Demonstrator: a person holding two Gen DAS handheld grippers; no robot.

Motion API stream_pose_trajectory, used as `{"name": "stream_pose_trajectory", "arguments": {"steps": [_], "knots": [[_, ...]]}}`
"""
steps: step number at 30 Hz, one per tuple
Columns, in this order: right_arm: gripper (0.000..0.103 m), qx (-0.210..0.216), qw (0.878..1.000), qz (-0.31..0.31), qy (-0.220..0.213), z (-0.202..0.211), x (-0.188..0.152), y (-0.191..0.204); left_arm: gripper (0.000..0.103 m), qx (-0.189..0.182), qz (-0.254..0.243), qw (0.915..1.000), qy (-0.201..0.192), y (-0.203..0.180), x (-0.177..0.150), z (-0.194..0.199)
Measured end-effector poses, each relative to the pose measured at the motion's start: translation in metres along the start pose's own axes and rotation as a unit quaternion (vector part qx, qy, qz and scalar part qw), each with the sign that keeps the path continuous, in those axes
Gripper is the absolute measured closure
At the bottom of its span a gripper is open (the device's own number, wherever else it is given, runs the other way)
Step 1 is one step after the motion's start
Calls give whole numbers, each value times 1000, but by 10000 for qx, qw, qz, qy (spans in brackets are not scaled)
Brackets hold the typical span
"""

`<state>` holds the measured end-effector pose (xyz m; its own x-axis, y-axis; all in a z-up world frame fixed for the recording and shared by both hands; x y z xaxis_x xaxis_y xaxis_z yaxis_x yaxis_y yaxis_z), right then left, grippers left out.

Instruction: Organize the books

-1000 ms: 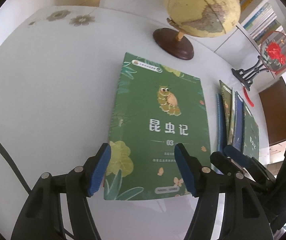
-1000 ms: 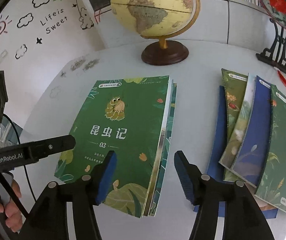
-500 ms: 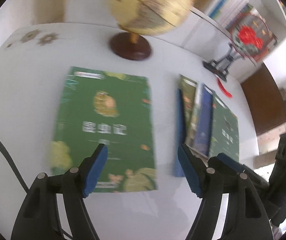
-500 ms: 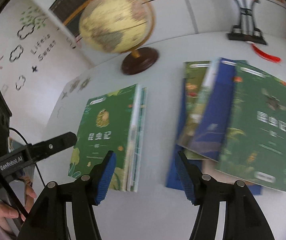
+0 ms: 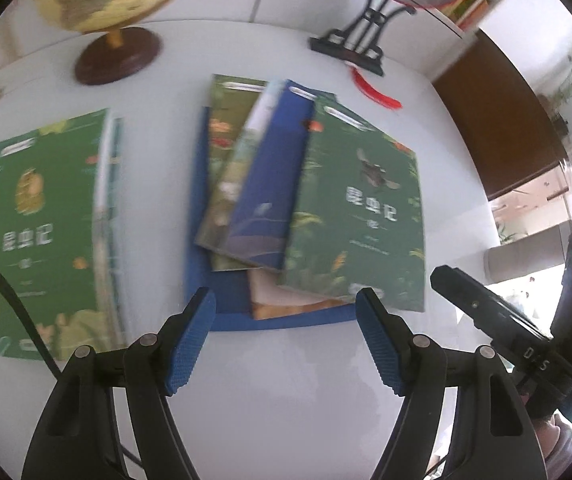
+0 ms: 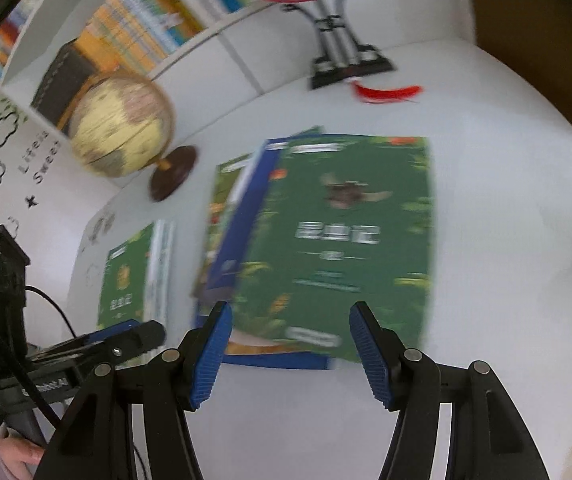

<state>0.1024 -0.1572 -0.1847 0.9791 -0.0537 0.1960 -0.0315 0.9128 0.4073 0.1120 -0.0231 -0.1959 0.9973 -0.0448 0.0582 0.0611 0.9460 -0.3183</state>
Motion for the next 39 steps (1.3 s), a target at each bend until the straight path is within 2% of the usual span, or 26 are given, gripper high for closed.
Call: {"name": "stream_pose_trajectory", "arguments": {"steps": [3, 7, 11, 16, 19, 23, 25, 27, 31, 34, 36, 37, 39], "knots": [[43, 20, 9996, -261, 95, 3, -1, -32, 32, 117, -45, 9999, 36, -11, 5, -8], [43, 20, 9993, -360, 111, 7, 0, -57, 32, 330, -103, 9992, -174, -25, 12, -7], [43, 26, 9998, -176, 10, 12, 8, -66, 32, 541, -41, 9977, -401, -31, 18, -4], [43, 48, 9999, 130, 61, 8, 15, -66, 32, 701, 102, 9932, -920, -36, 28, 5], [43, 92, 9994, 319, 70, 5, 17, -65, 32, 869, 151, 9870, -1344, -37, 34, 14], [43, 122, 9987, 493, 33, 4, 21, -66, 32, 1309, 87, 9732, -1886, -40, 40, 29], [43, 118, 9983, 569, -60, 5, 23, -68, 32, 1510, 32, 9666, -2072, -42, 41, 33], [43, 157, 9977, 636, -173, 6, 25, -69, 32, 1597, -15, 9634, -2152, -43, 42, 32], [43, 379, 9960, 699, -410, 6, 28, -65, 32, 1635, -112, 9631, -2135, -45, 42, 25], [43, 426, 9960, 721, -321, -5, 27, -62, 32, 1567, -242, 9679, -1949, -43, 43, 13], [43, 432, 9956, 797, -241, -14, 24, -61, 32, 1392, -313, 9765, -1616, -38, 46, -1], [43, 431, 9953, 844, -198, -17, 23, -60, 32, 1303, -371, 9825, -1279, -34, 48, -13], [43, 380, 9951, 906, -73, -27, 22, -61, 32, 1222, -463, 9870, -937, -30, 51, -27]]}}
Point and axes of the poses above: each gripper's, at about its wrist camera, not at the fingertips, and z roughly against the way its jaws point, y to its left, x to its top, the point moved 9 cm from there along -z, roughly the way its jaws point, and after that the axes turned 15 degrees about y, right-handed, at the moved point
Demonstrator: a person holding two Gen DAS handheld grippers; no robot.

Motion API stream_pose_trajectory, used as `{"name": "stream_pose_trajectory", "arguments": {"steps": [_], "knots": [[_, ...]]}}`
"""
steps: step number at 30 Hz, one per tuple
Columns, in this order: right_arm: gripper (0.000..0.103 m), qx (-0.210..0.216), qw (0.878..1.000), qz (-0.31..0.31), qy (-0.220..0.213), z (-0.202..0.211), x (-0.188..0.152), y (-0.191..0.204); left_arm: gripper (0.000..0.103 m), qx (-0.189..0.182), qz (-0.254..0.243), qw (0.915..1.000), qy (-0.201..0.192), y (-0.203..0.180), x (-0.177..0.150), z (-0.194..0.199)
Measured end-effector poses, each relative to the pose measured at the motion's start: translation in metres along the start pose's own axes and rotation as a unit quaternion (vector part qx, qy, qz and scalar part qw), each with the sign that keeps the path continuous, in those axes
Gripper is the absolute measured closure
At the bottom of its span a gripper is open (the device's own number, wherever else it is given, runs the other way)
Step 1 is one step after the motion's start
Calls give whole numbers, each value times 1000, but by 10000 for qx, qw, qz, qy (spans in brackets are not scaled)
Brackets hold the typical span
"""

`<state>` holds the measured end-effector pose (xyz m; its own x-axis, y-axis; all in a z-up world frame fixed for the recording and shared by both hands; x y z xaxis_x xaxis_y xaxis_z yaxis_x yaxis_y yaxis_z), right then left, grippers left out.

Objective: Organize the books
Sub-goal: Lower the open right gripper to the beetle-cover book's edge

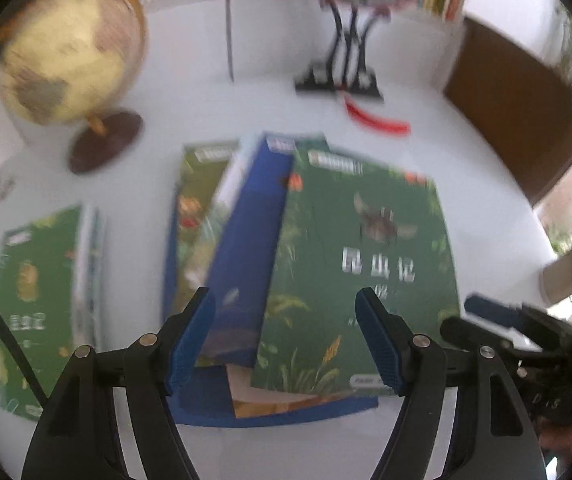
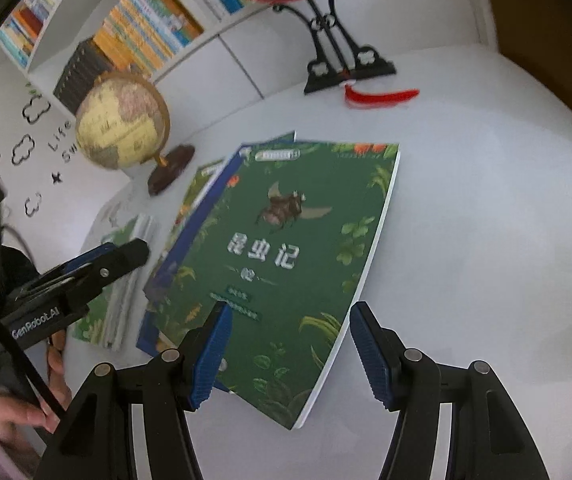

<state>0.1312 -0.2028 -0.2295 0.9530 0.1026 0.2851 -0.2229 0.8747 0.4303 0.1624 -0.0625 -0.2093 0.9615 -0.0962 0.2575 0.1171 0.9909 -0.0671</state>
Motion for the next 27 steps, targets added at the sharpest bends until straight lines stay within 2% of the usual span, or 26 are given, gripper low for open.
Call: {"name": "stream_pose_trajectory", "arguments": {"steps": [4, 7, 9, 12, 17, 19, 22, 27], "knots": [[43, 2, 9999, 4, 162, -14, 1, -5, 32, -90, -236, 9995, 204, -1, 4, -20], [43, -16, 9997, 22, 235, -22, 3, -8, 32, -176, -320, 9970, 677, -4, 3, -42], [43, 20, 9994, 1, 353, -28, 4, -10, 32, -47, -413, 9976, 556, -6, 5, -42], [40, -58, 9990, 102, 429, -32, 7, -8, 27, -54, -376, 9976, 571, -10, 5, -44], [39, -88, 9984, 217, 514, -36, 8, -5, 26, -165, -663, 9956, 646, -30, -4, -44], [39, -16, 9982, 187, 565, -36, 6, -4, 24, -35, -754, 9949, 676, -33, -8, -45], [39, -65, 9983, 132, 565, -35, 5, -5, 24, -115, -625, 9956, 688, -31, -14, -43], [39, 93, 9982, -15, 593, -33, 2, -6, 25, -190, -395, 9964, 727, -27, -26, -37]]}}
Point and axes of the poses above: each gripper's, at about its wrist camera, not at the fingertips, and z roughly against the way its jaws point, y to its left, x to its top, the point moved 9 cm from there along -z, roughly the way its jaws point, and after that the axes turned 15 degrees about y, right-handed, at the moved point
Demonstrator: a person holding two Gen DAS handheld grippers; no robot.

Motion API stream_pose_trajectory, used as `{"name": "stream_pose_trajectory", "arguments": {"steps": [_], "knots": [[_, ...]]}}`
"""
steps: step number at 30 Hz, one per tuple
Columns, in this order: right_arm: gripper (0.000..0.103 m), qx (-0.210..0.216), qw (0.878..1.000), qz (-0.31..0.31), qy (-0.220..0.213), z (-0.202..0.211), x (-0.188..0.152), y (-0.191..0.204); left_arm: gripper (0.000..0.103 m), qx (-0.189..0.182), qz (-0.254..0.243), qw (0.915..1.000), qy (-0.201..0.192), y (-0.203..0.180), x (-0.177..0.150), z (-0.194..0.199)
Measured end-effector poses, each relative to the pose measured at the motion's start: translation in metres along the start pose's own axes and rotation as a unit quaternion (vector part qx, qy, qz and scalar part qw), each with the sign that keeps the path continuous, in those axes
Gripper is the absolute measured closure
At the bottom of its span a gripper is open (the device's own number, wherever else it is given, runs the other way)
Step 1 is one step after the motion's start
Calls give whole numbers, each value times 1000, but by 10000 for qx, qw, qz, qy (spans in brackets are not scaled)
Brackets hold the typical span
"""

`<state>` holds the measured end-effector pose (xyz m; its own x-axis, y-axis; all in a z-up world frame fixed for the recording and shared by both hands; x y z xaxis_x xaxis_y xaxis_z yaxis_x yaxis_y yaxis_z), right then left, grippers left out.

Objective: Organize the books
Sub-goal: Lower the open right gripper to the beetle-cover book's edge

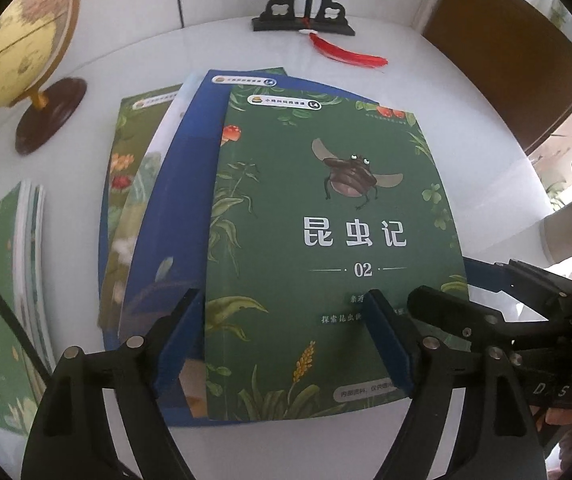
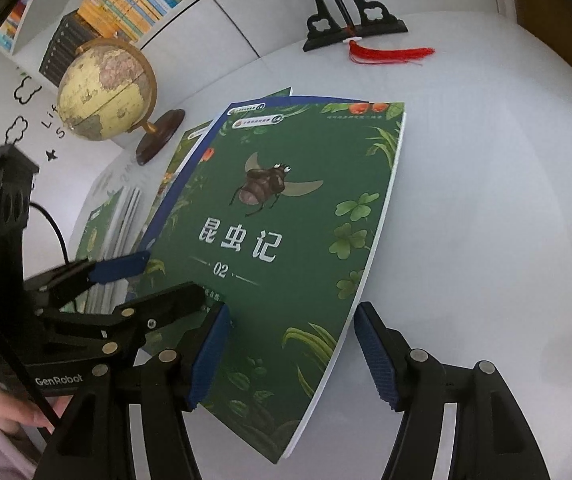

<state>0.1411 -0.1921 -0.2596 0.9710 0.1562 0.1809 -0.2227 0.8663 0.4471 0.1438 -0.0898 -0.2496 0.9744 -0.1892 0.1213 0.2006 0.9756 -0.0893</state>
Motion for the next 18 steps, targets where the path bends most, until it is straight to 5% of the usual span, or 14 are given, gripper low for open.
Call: {"name": "stream_pose_trajectory", "arguments": {"steps": [13, 18], "knots": [[39, 202, 9995, 152, 165, 3, -22, 5, 22, -379, 331, 9985, 232, -5, -72, -8], [39, 130, 9996, 248, 79, -1, -22, 7, 22, -550, 697, 9956, 312, 7, -72, -6]]}}
Point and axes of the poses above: each gripper's, at about its wrist camera, not at the fingertips, and z roughly against the way its jaws point, y to its left, x to its top, the point moved 9 cm from there along -z, roughly the way its jaws point, and after that the axes turned 15 degrees about y, right-handed, at the moved point
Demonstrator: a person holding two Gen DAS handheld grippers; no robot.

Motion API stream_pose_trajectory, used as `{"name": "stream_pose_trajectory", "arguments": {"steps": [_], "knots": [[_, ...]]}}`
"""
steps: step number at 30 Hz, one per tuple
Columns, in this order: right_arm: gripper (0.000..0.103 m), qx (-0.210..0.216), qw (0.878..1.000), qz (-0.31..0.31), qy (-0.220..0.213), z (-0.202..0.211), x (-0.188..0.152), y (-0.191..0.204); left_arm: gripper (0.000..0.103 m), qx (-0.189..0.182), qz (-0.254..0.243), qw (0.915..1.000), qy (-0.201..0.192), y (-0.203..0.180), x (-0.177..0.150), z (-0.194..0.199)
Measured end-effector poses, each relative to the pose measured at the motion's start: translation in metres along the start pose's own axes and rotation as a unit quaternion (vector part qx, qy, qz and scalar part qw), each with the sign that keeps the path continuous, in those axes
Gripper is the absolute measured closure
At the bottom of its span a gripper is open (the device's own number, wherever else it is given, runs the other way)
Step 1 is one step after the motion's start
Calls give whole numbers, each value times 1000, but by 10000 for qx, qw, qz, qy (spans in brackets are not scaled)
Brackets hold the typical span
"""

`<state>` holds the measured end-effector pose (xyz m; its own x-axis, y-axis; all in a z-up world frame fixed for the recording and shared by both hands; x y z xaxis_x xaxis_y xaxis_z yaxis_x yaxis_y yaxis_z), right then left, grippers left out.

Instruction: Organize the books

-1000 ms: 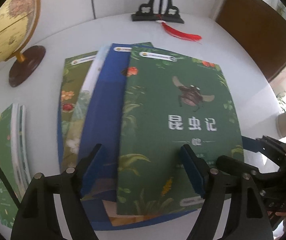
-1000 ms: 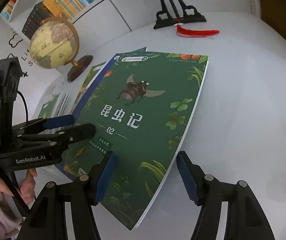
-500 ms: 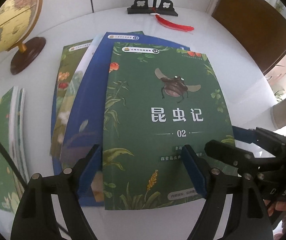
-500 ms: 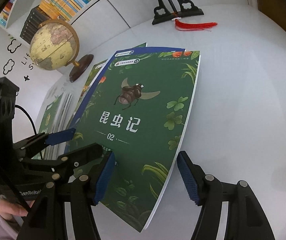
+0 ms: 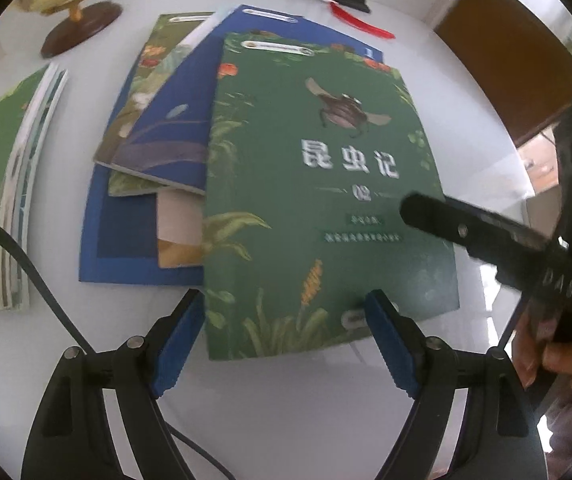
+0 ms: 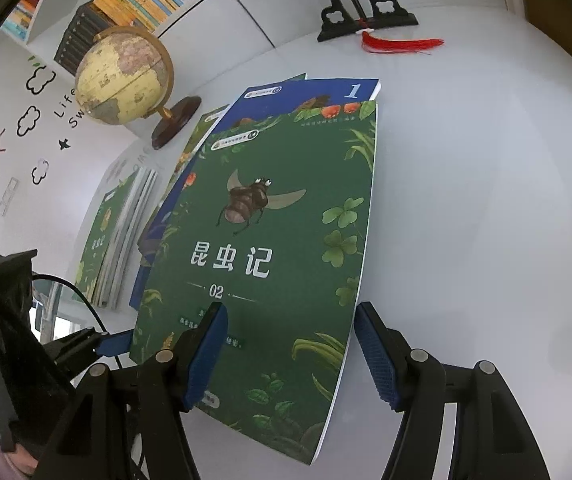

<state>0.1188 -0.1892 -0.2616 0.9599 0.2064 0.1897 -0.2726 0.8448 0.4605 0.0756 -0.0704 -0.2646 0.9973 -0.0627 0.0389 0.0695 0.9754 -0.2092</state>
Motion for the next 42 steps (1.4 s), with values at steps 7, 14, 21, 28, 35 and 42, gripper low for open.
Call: {"name": "stream_pose_trajectory", "arguments": {"steps": [7, 14, 21, 28, 35, 42], "knots": [[26, -130, 9998, 106, -135, -1, 2, 1, 17, -247, 381, 9989, 112, 10, 15, 0], [18, -36, 9997, 35, -233, 0, 12, -4, 10, 49, 175, 9997, 188, 1, 18, -8], [17, -108, 9994, 289, -135, -5, 15, 4, 8, 78, 255, 9995, 191, -3, 25, -12], [18, -49, 9994, 353, -53, -8, 16, 8, 9, -6, 282, 9994, 199, -9, 27, -15], [58, -47, 9999, -81, 125, -2, 14, -9, 12, 13, 159, 9996, 213, -19, 19, -13], [63, -91, 9993, 306, -169, 26, 5, -2, 51, -357, 242, 9990, -153, -11, 7, 13]]}}
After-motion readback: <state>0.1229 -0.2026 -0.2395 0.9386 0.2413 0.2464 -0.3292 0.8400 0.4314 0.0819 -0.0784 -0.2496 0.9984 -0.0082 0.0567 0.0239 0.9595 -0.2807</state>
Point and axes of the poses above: each gripper's, at about its wrist camera, not at the fingertips, and z roughly against the way its jaws point, y to its left, x to its top, the point moved 9 cm from there along -z, roughly the way its jaws point, and after that the axes turned 15 degrees about y, right-handed, at the moved point
